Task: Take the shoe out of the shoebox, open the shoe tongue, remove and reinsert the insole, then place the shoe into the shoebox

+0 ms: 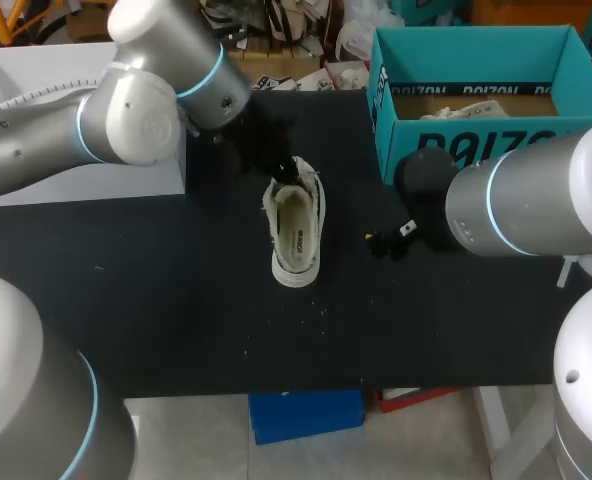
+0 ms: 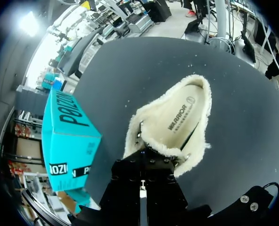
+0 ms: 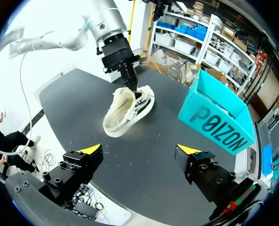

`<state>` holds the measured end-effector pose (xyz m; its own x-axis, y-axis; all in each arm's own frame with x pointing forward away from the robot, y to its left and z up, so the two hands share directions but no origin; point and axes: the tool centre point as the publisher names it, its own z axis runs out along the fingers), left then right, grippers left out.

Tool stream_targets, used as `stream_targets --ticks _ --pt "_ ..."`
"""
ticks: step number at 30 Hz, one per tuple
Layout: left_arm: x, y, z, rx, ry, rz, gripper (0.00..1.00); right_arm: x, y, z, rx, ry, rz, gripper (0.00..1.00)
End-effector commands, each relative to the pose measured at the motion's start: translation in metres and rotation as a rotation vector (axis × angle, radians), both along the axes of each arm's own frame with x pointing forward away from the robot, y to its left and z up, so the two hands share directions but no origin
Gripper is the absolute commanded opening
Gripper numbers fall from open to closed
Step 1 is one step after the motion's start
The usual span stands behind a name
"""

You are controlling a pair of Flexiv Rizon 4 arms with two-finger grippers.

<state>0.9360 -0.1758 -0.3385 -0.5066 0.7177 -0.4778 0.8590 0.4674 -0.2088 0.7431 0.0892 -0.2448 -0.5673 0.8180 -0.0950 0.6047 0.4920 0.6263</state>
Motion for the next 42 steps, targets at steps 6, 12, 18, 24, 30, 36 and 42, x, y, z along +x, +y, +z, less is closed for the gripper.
stream_targets --ticks 6,12,18,24,30,36,42 --pt "-0.040 0.016 -0.007 -0.020 -0.001 0.013 0.00 0.000 0.002 0.000 -0.002 -0.001 -0.003 1.00" --pt "-0.045 0.023 0.011 -0.002 -0.027 0.002 0.00 0.000 0.002 0.000 -0.002 -0.001 -0.003 1.00" --pt "-0.054 0.039 0.035 0.035 -0.014 0.027 0.19 0.000 0.002 0.000 -0.002 -0.001 -0.003 1.00" --pt "-0.073 0.061 0.049 0.043 0.080 0.149 1.00 0.000 0.002 0.000 -0.002 -0.001 -0.003 1.00" --pt "-0.092 0.078 0.052 0.077 0.138 0.196 1.00 0.000 0.002 0.000 -0.002 -0.001 -0.003 1.00" --pt "-0.092 0.078 0.052 0.077 0.138 0.196 1.00 0.000 0.002 0.000 -0.002 -0.001 -0.003 1.00" --pt "-0.059 0.067 0.057 0.065 0.152 0.220 1.00 0.000 0.002 0.000 -0.002 -0.001 -0.003 1.00"
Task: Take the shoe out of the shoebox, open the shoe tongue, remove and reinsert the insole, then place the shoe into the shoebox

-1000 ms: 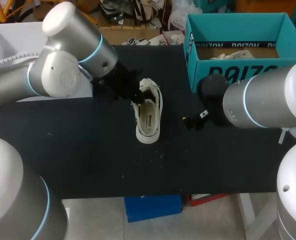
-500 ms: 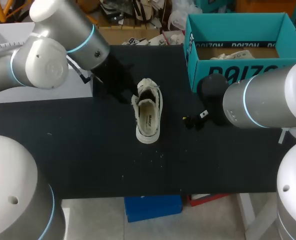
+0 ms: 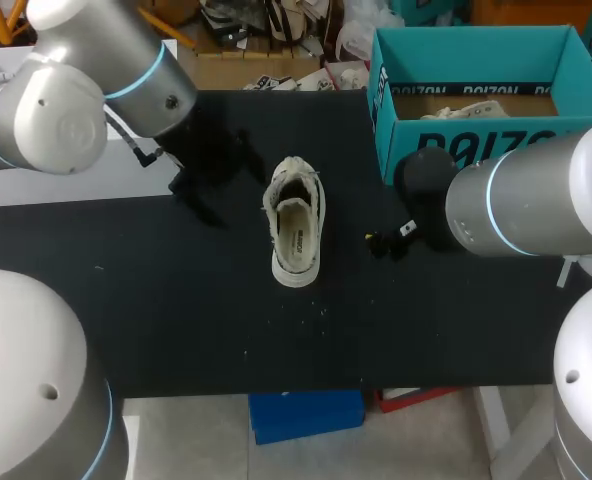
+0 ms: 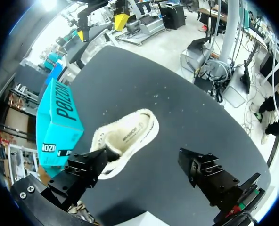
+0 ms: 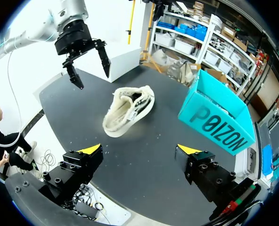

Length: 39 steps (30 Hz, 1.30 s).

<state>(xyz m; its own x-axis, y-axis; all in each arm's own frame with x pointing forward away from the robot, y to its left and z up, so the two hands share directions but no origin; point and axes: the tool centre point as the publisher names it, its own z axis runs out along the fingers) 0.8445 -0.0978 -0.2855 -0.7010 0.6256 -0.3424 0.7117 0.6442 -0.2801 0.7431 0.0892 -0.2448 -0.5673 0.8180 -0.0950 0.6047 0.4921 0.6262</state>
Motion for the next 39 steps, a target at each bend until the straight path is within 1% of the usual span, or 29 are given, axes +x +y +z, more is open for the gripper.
stream_targets --ticks 1,2,3,4,5,39 --pt "0.046 -0.016 0.012 -0.030 -0.004 -0.008 1.00 0.000 0.002 0.000 -0.002 -0.001 -0.003 1.00" --pt "0.055 -0.019 0.019 -0.040 -0.021 0.005 1.00 0.000 0.002 0.000 -0.002 -0.001 -0.003 1.00" --pt "0.066 -0.023 0.031 -0.032 -0.071 0.022 1.00 0.000 0.002 0.000 -0.002 -0.001 -0.003 1.00" --pt "0.070 -0.025 0.044 -0.075 -0.087 -0.037 1.00 0.000 0.002 0.000 -0.002 -0.001 -0.003 1.00" --pt "0.069 -0.028 0.062 0.002 -0.162 -0.061 1.00 0.000 0.002 0.000 -0.002 -0.001 -0.003 1.00" --pt "0.069 -0.028 0.062 0.002 -0.162 -0.061 1.00 0.000 0.002 0.000 -0.002 -0.001 -0.003 1.00"
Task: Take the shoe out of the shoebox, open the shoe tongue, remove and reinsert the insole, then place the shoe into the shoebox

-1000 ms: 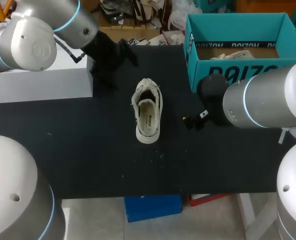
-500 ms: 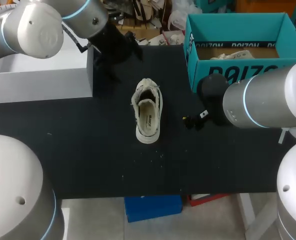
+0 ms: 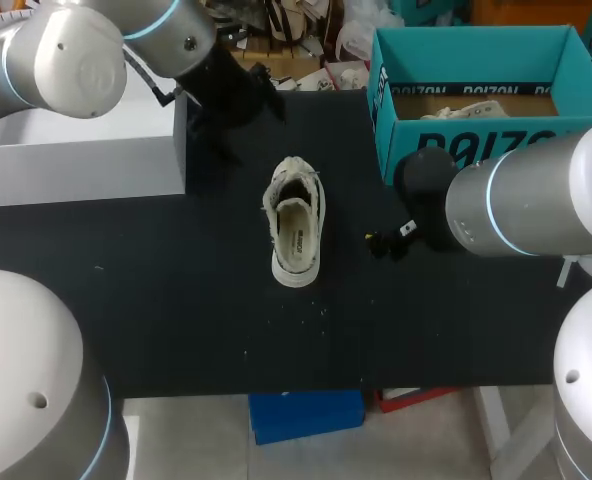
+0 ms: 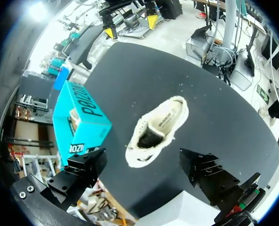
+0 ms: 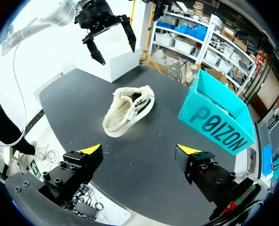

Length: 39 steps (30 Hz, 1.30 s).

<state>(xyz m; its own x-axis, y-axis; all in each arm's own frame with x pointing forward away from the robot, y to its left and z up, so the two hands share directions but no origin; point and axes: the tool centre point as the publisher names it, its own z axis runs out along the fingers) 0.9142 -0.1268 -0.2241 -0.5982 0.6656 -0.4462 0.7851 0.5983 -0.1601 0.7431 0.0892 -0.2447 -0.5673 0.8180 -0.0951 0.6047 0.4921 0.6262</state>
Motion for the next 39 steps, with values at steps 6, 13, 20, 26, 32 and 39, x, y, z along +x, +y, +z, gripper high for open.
stream_targets --ticks 6,13,20,26,32,39 --pt "0.011 0.000 -0.003 -0.002 0.040 0.019 1.00 0.000 0.002 0.000 -0.001 -0.001 -0.003 1.00" --pt "0.039 0.022 -0.002 -0.065 0.223 0.093 1.00 0.000 0.002 0.000 -0.001 -0.001 -0.003 1.00" --pt "0.038 0.046 -0.005 -0.077 0.369 0.235 1.00 0.000 0.002 0.000 -0.001 -0.001 -0.003 1.00" --pt "0.018 0.049 -0.016 -0.118 0.426 0.333 1.00 0.000 0.002 0.000 -0.001 -0.001 -0.003 1.00" --pt "-0.010 0.059 -0.029 -0.164 0.417 0.450 1.00 0.000 0.002 0.000 -0.001 -0.001 -0.003 1.00" --pt "-0.040 0.081 -0.043 -0.203 0.404 0.584 1.00 0.000 0.002 0.000 -0.001 -0.001 -0.003 1.00"
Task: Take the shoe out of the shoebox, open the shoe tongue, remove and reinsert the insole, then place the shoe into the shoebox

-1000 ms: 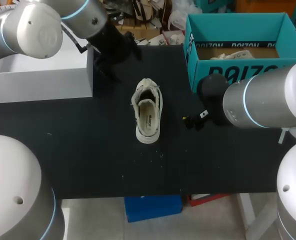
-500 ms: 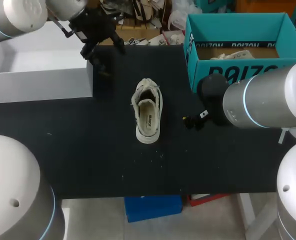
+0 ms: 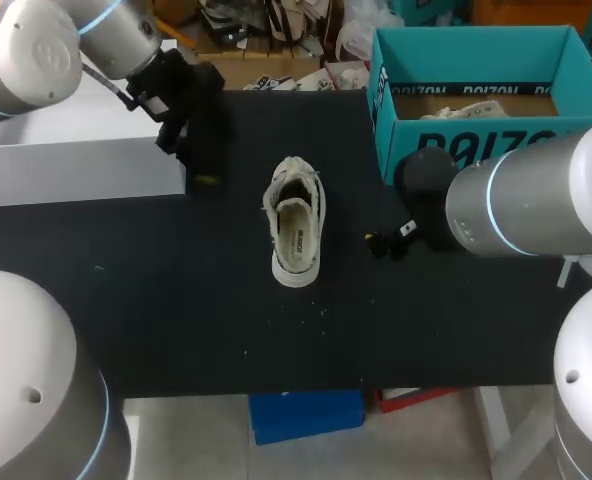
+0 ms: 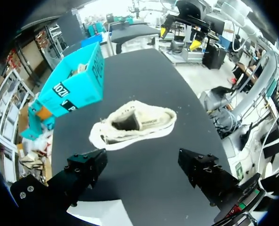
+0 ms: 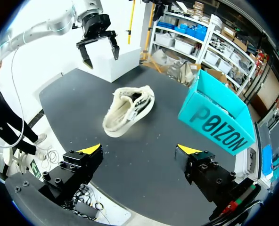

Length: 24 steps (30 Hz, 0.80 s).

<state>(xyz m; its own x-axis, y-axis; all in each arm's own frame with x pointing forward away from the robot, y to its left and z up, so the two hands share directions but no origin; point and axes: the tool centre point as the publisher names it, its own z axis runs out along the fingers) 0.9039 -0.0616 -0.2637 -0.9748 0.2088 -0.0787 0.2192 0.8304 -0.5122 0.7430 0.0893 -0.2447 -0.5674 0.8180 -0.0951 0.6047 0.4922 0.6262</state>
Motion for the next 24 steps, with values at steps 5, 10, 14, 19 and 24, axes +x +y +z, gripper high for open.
stream_targets --ticks 5,10,14,19,24 --pt "-0.050 0.026 -0.009 -0.045 -0.098 0.142 1.00 0.000 0.002 0.000 -0.001 -0.001 -0.003 1.00" --pt "-0.071 0.034 -0.020 -0.047 -0.067 0.187 1.00 0.000 0.002 0.000 -0.001 -0.001 -0.003 1.00" --pt "-0.083 0.044 -0.027 -0.033 -0.057 0.224 1.00 0.000 0.002 0.000 -0.001 -0.001 -0.003 1.00" --pt "-0.088 0.051 -0.029 -0.026 -0.052 0.237 1.00 0.000 0.002 0.000 -0.001 -0.001 -0.003 1.00" --pt "-0.088 0.051 -0.029 -0.026 -0.052 0.237 1.00 0.003 0.009 0.007 -0.101 0.027 0.096 1.00"
